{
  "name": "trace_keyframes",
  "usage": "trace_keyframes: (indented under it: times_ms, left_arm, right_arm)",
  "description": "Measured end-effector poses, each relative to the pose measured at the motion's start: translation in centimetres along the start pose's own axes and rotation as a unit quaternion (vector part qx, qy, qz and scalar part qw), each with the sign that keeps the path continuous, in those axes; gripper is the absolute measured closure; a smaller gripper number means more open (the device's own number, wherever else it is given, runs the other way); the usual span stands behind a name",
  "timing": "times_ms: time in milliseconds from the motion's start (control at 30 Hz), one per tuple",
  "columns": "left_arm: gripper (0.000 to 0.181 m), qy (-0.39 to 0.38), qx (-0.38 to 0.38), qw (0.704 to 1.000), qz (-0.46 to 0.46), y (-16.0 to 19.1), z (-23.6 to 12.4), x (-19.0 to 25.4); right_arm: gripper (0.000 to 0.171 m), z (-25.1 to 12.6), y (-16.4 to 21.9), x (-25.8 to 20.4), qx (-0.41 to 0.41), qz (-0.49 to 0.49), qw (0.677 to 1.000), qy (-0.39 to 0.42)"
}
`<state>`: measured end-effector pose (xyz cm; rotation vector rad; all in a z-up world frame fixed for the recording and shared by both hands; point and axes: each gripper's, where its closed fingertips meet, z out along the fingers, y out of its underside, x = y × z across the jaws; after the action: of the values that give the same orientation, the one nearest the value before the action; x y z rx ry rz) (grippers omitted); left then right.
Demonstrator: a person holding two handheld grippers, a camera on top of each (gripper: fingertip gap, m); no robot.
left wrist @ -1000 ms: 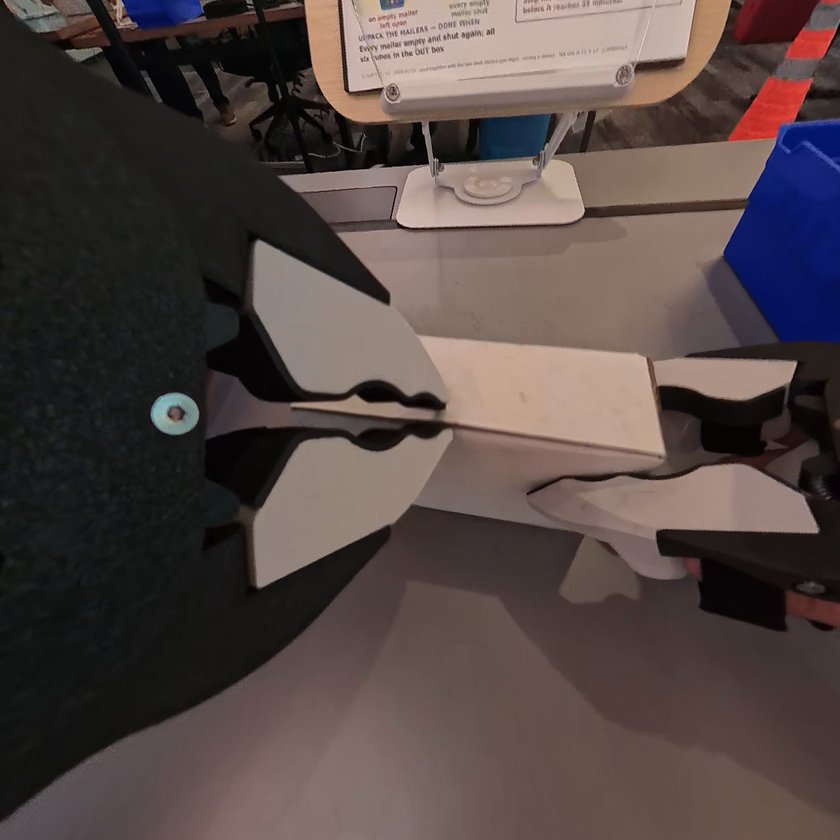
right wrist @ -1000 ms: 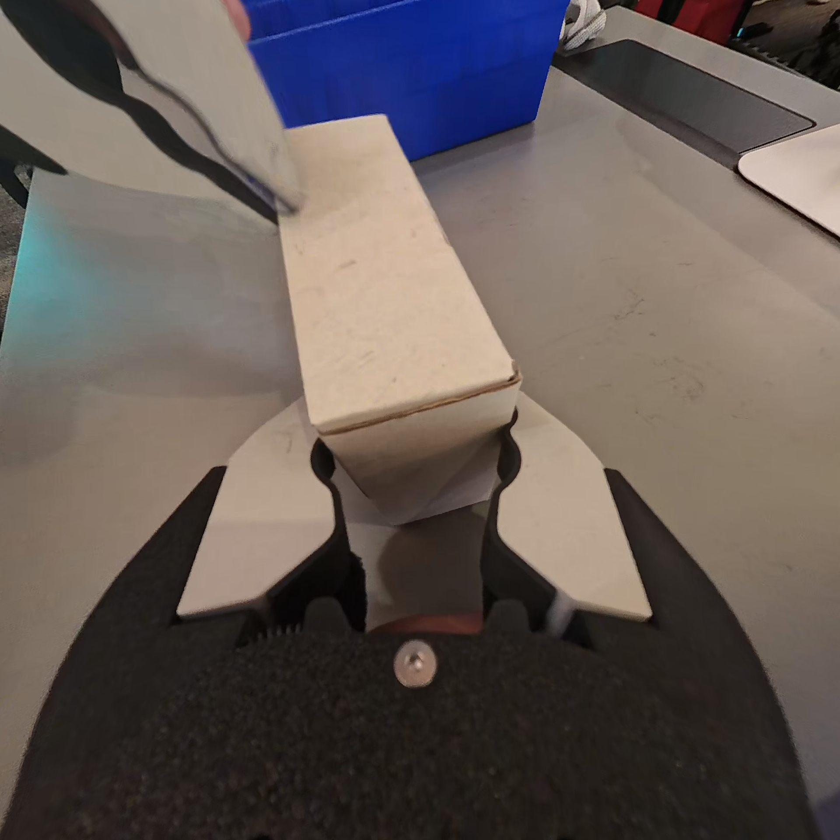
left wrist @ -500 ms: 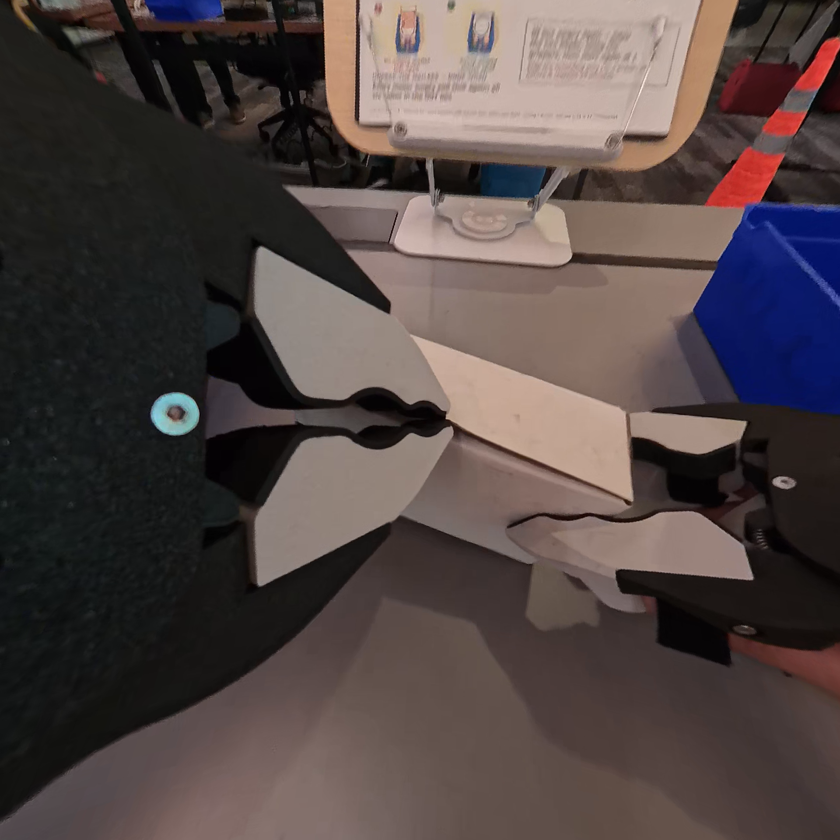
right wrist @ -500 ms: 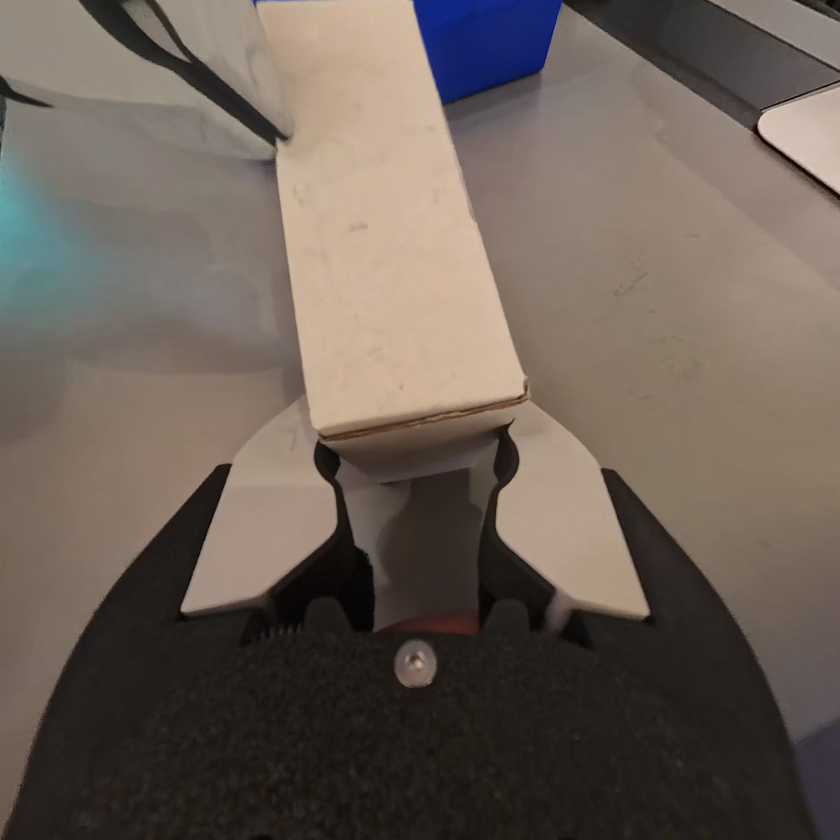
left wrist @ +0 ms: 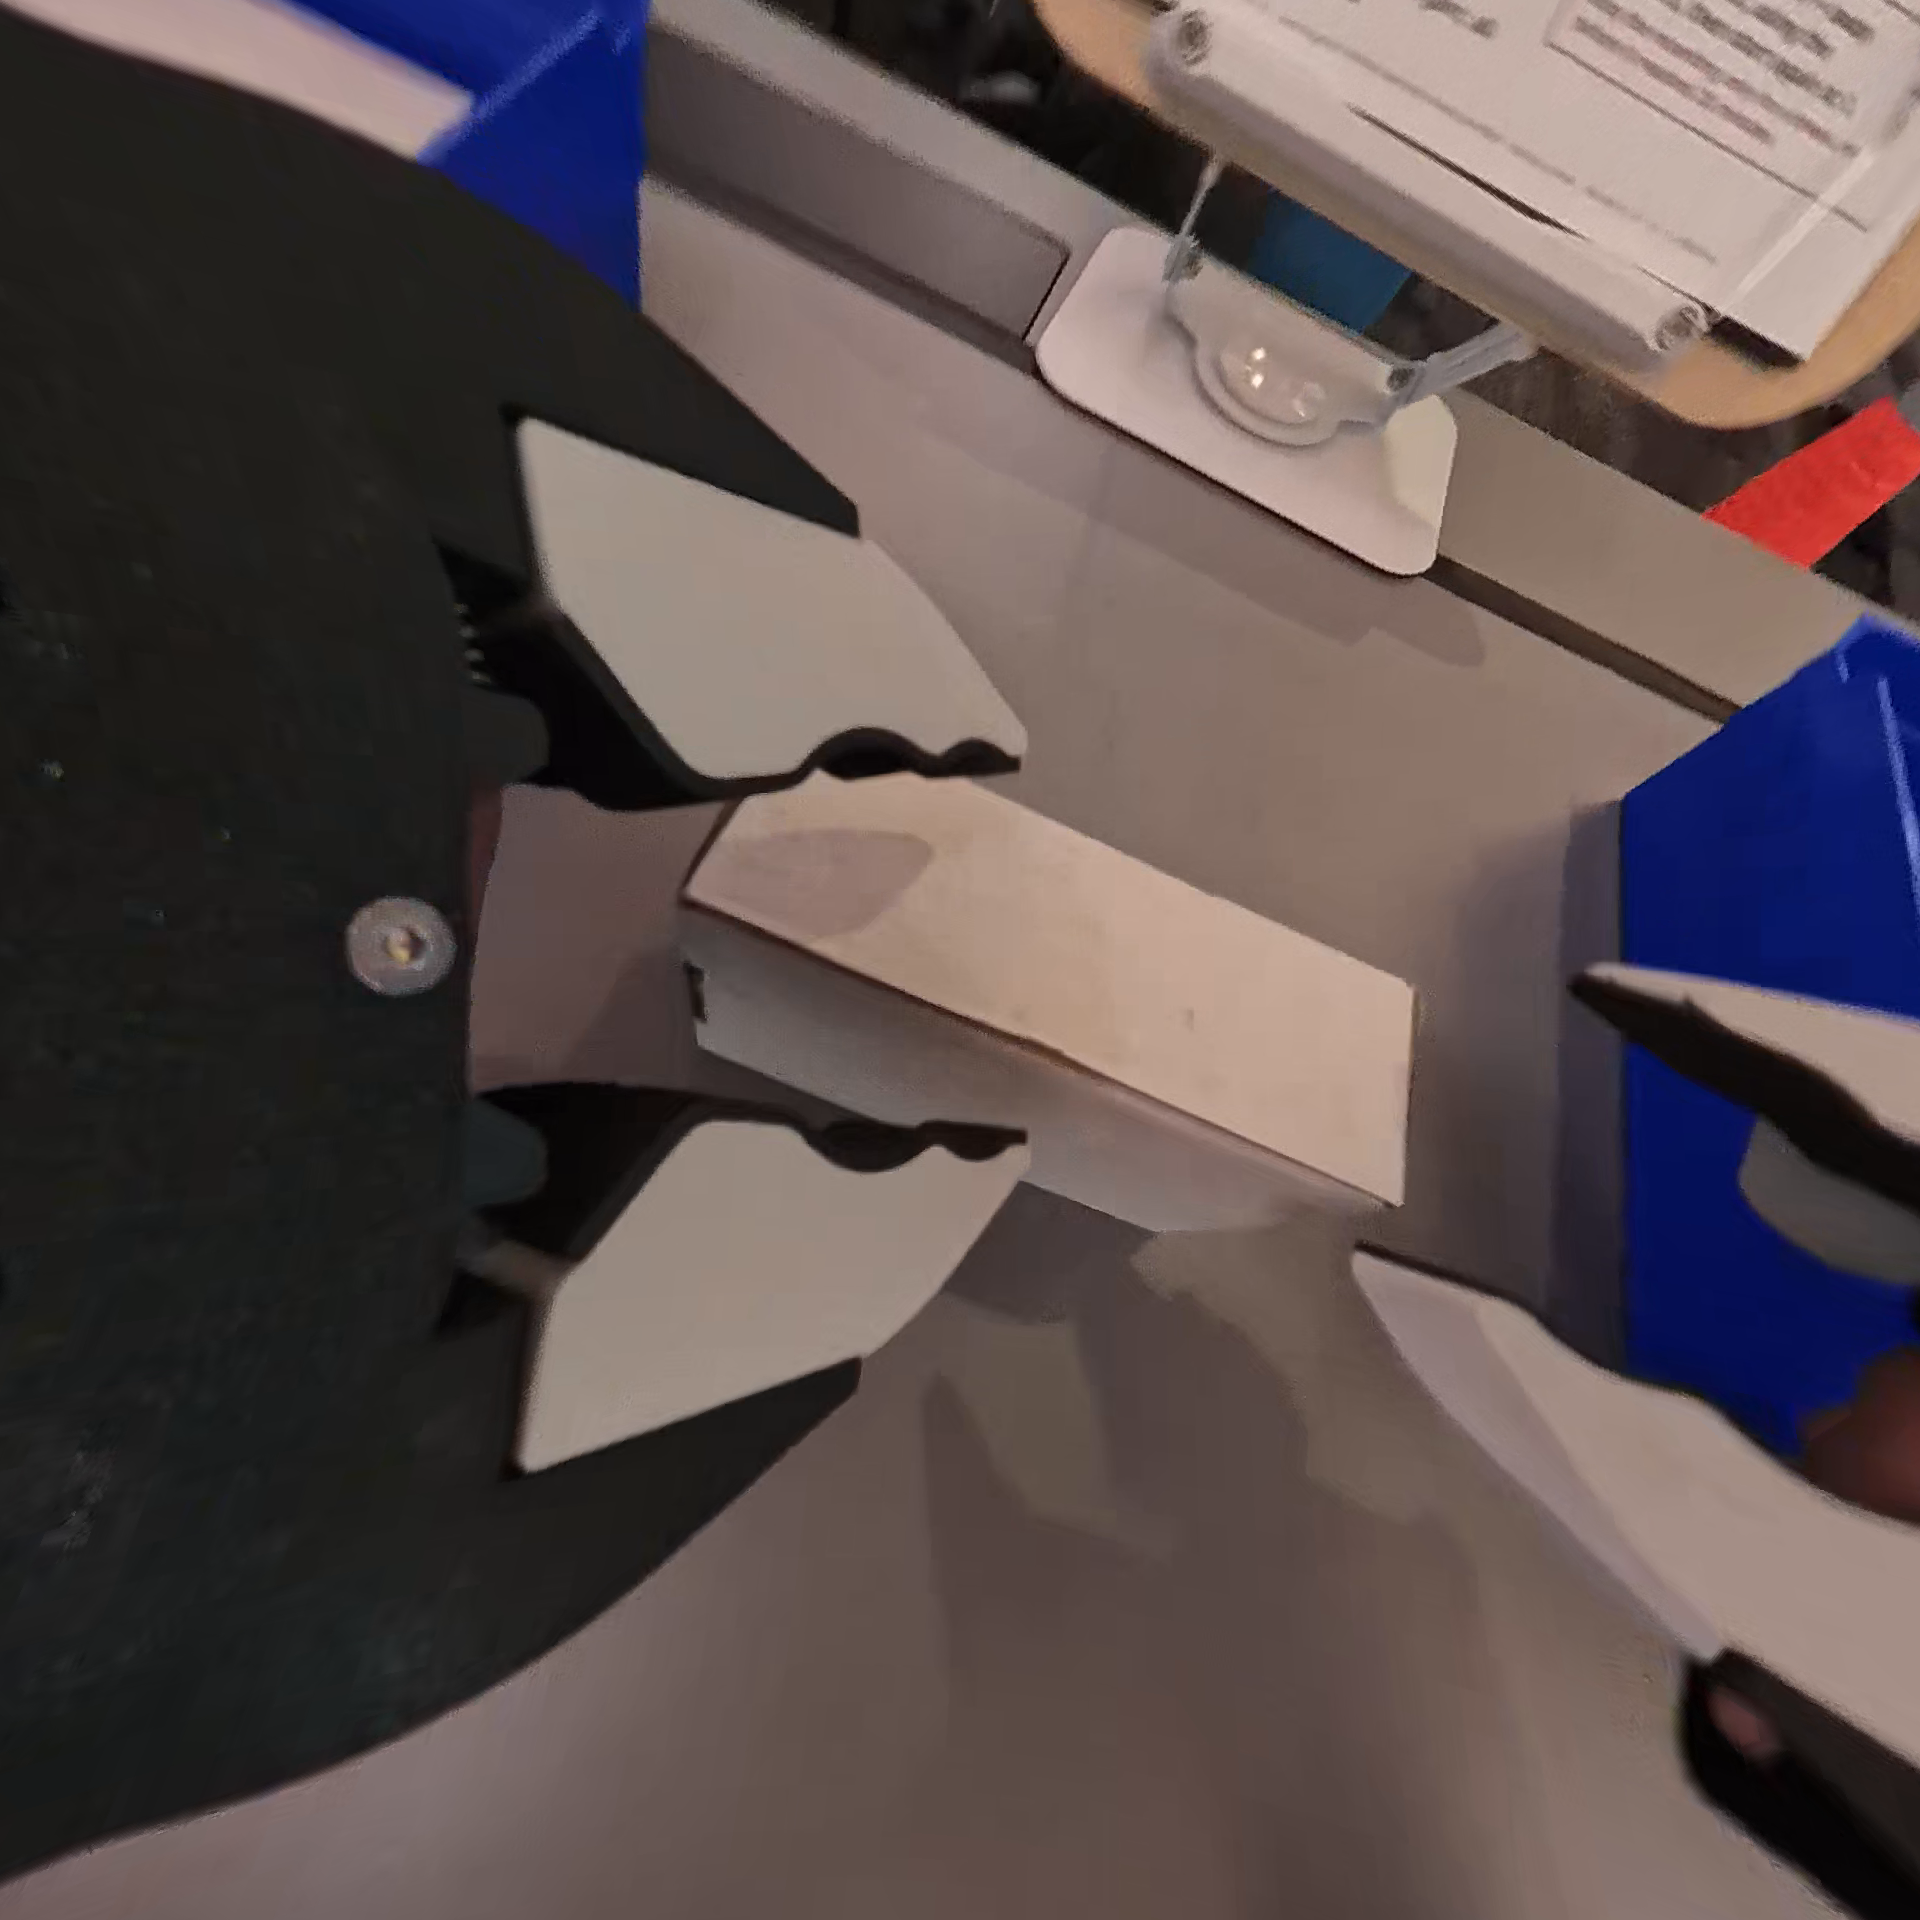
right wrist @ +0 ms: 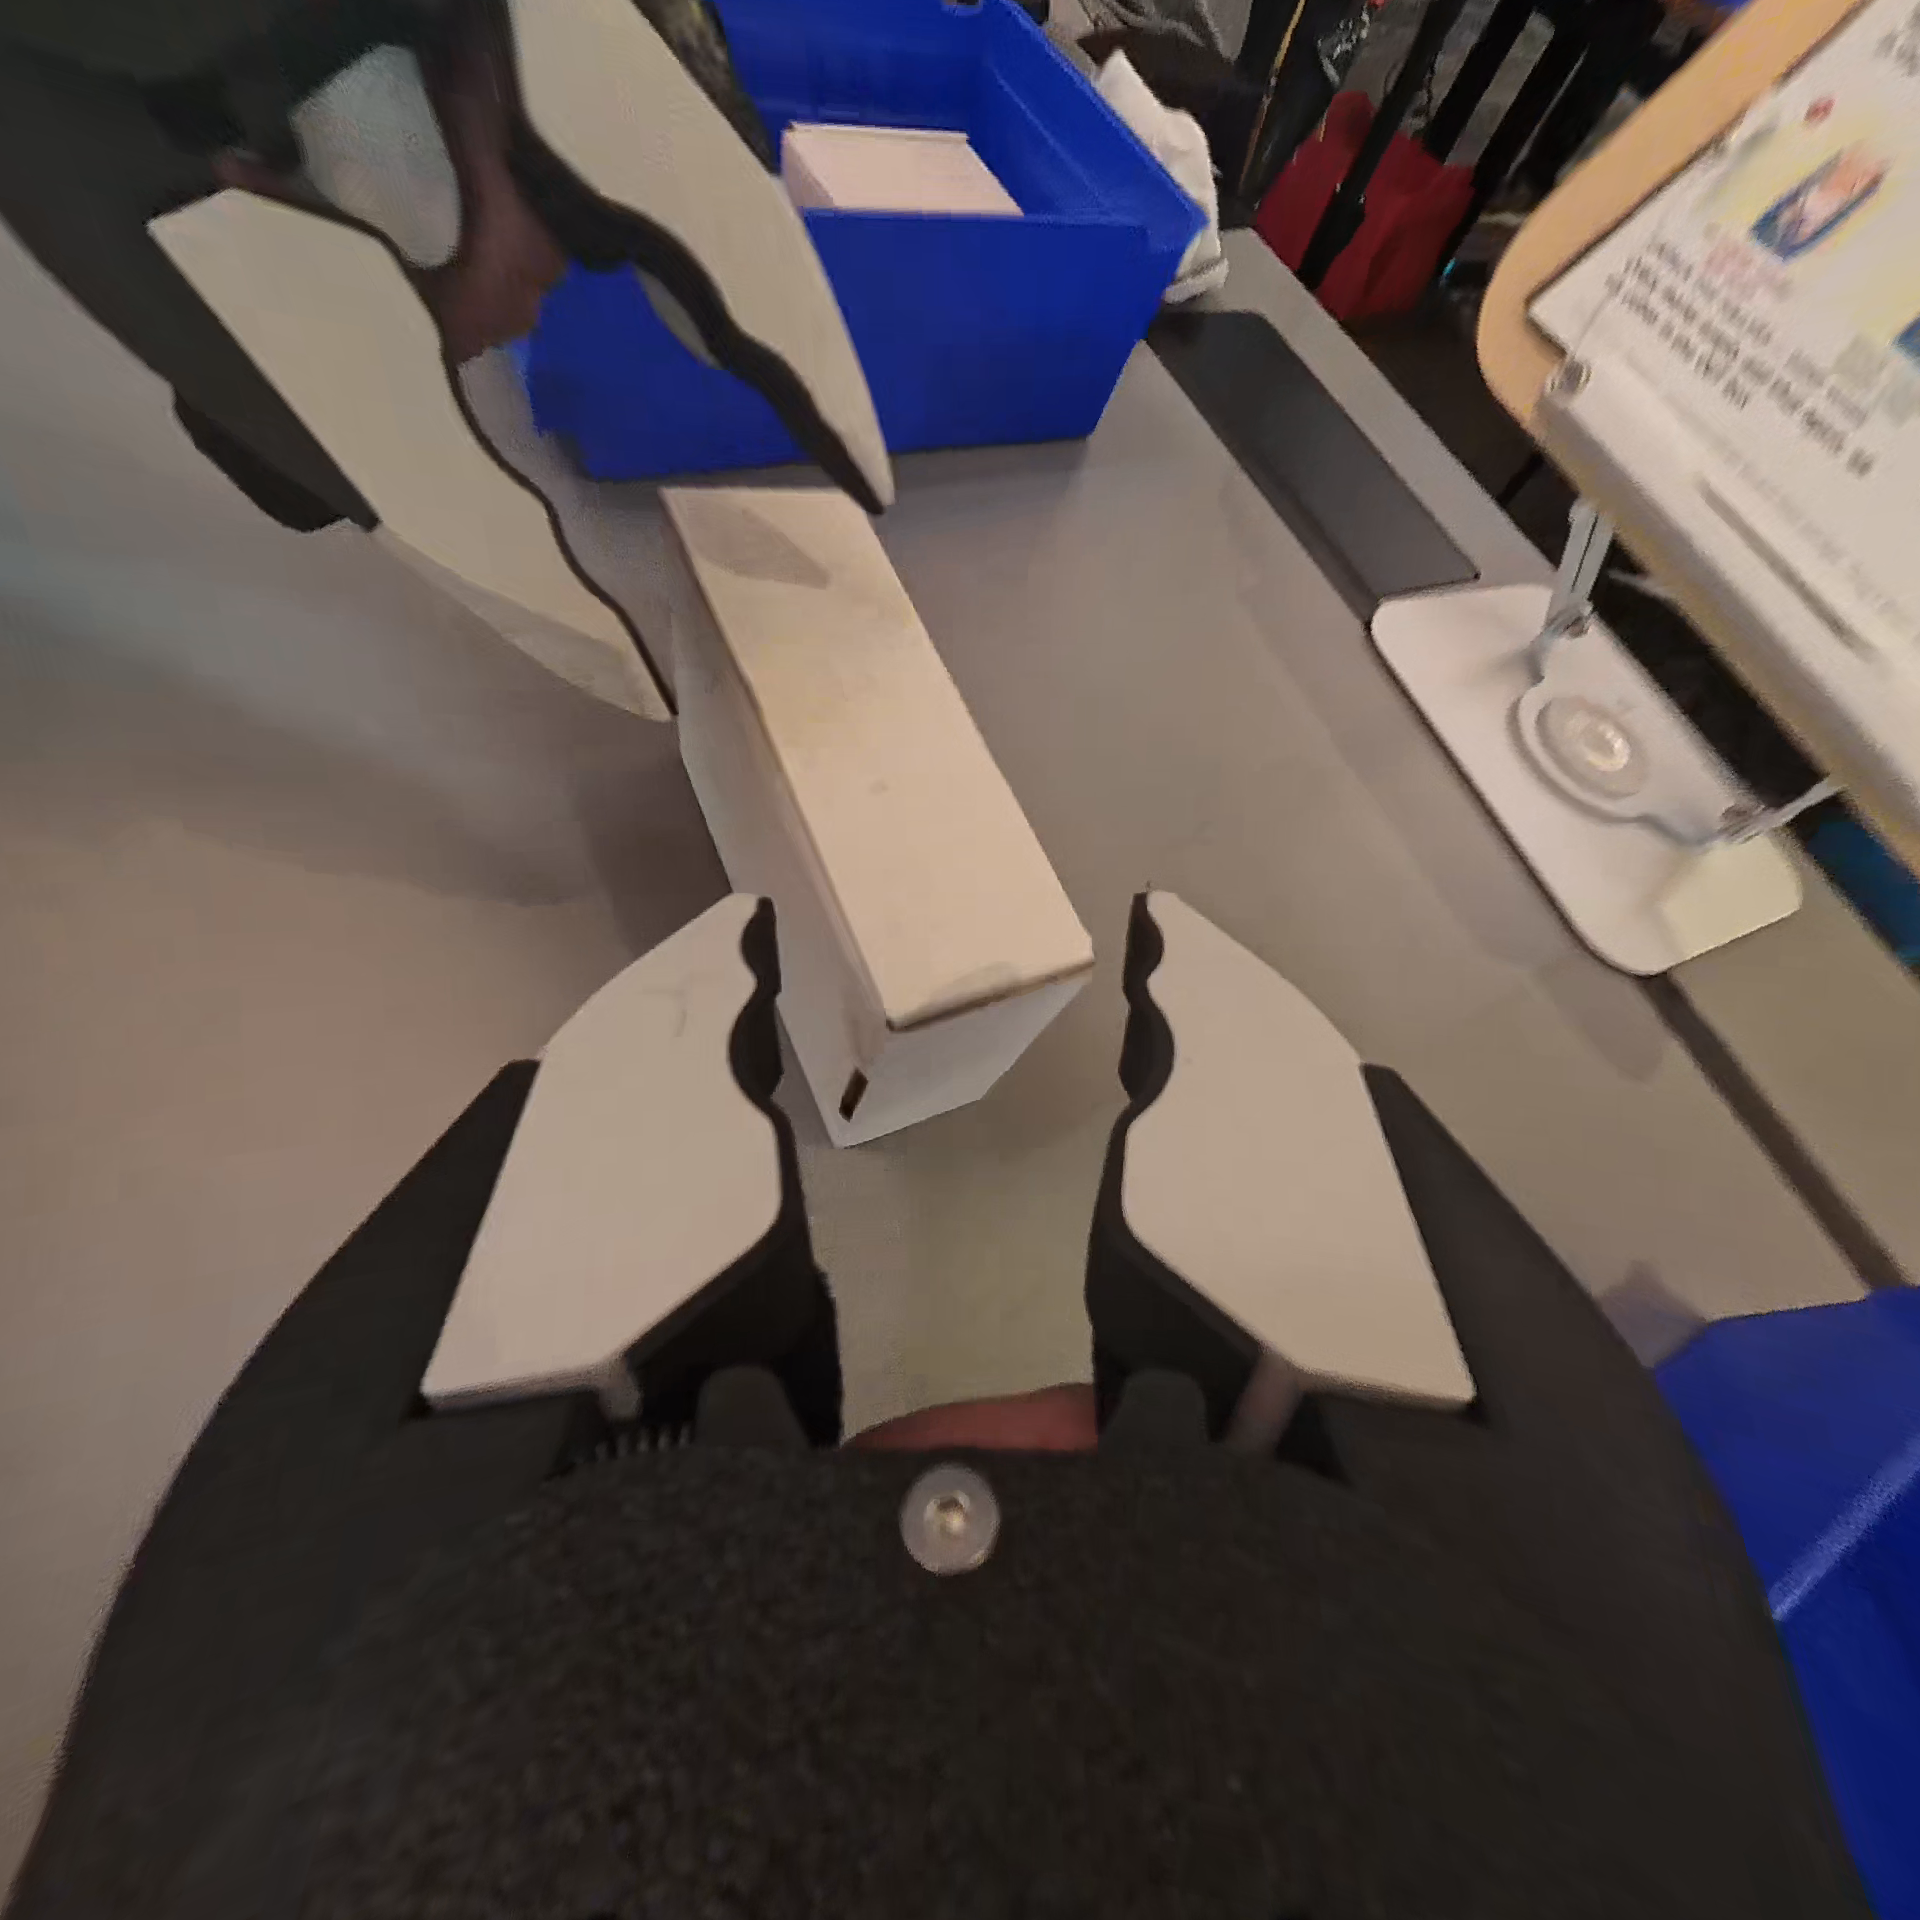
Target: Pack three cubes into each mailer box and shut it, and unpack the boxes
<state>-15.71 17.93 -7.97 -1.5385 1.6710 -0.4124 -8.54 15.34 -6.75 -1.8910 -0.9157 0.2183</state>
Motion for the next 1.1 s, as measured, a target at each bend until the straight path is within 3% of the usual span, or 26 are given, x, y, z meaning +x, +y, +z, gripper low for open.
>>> trace_keyframes:
  times_ms: [67, 200, 367, 533, 1100]
  left_arm:
    - [0.101, -0.001, 0.021, 0.998, -0.065, 1.0, -0.7, -0.5]
    - [0.087, 0.004, 0.020, 0.991, -0.132, 4.6, -0.3, -1.0]
    - [0.084, 0.064, 0.046, 0.982, -0.171, 5.9, 2.1, -0.9]
    - [0.102, 0.125, 0.074, 0.978, -0.148, 5.6, 4.6, 0.0]
    - [0.109, 0.136, 0.104, 0.977, -0.130, 5.2, 4.8, 0.3]
  right_arm:
    - [0.113, 0.1, -1.2, -1.4, -0.004, -0.032, 0.999, -0.005]
    - [0.126, 2.5, -2.0, -3.4, -0.037, -0.103, 0.994, -0.004]
    - [0.141, 4.6, -2.7, -3.6, -0.070, -0.129, 0.989, -0.028]
    - [0.147, 5.1, -1.8, -3.2, -0.115, -0.166, 0.979, -0.040]
    - [0.161, 4.5, -0.9, -2.9, -0.192, -0.290, 0.937, -0.022]
